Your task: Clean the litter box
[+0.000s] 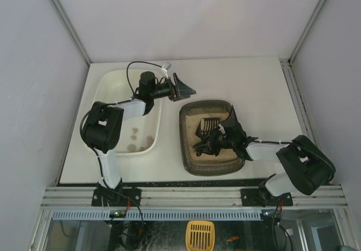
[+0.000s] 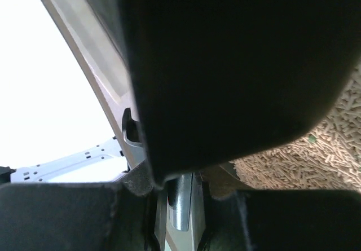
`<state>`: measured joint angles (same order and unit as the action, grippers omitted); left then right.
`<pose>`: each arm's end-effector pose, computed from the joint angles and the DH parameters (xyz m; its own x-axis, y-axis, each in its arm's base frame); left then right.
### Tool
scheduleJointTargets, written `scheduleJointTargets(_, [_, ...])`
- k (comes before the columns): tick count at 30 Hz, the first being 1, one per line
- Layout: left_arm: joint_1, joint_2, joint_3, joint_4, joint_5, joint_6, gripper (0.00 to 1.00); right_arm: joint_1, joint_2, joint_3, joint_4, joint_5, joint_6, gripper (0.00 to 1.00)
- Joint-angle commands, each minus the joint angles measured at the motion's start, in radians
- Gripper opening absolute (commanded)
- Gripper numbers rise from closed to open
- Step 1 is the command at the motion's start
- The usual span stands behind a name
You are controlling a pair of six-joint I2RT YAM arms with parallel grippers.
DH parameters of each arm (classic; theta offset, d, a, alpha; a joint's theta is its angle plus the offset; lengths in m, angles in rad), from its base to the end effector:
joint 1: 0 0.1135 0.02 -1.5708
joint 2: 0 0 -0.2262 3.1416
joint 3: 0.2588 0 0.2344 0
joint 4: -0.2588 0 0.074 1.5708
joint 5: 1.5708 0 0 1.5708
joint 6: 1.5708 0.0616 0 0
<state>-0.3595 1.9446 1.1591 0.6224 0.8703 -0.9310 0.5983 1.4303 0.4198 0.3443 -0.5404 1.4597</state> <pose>0.3742 -0.1909 0.1878 -0.8392 -0.2370 -0.4895 0.4351 0.2476 -0.8657 0.1964 0.1722 0.0990 -0.8688 0.4392 0.2288 0.4169 0.3992 0.8166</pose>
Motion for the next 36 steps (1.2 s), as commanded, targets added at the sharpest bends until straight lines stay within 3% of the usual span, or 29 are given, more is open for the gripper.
scheduleJointTargets(1, [0.006,-0.038,0.002,0.017,0.004,0.025,1.0,-0.01,0.0,0.024,-0.135,-0.026,-0.029,0.0])
scheduleJointTargets(6, [0.006,-0.028,0.002,0.038,0.016,-0.038,1.0,-0.021,0.095,0.135,-0.21,-0.091,-0.025,0.0])
scheduleJointTargets(13, [0.005,0.058,-0.044,0.471,0.026,-0.477,1.0,-0.028,0.164,0.396,-0.558,-0.078,-0.134,0.0])
scheduleJointTargets(22, [0.006,0.057,-0.064,0.5,0.005,-0.505,1.0,-0.02,0.205,0.573,-0.837,-0.025,-0.117,0.0])
scheduleJointTargets(27, [0.008,0.06,-0.076,0.5,-0.014,-0.509,0.99,-0.001,0.195,0.542,-0.791,-0.025,-0.065,0.0])
scheduleJointTargets(32, [0.021,0.059,-0.095,0.5,-0.019,-0.511,1.0,0.014,0.178,0.309,-0.387,-0.073,0.161,0.0])
scheduleJointTargets(36, [0.036,0.056,-0.097,0.499,-0.016,-0.512,1.0,0.025,0.203,0.257,-0.284,-0.041,0.195,0.0])
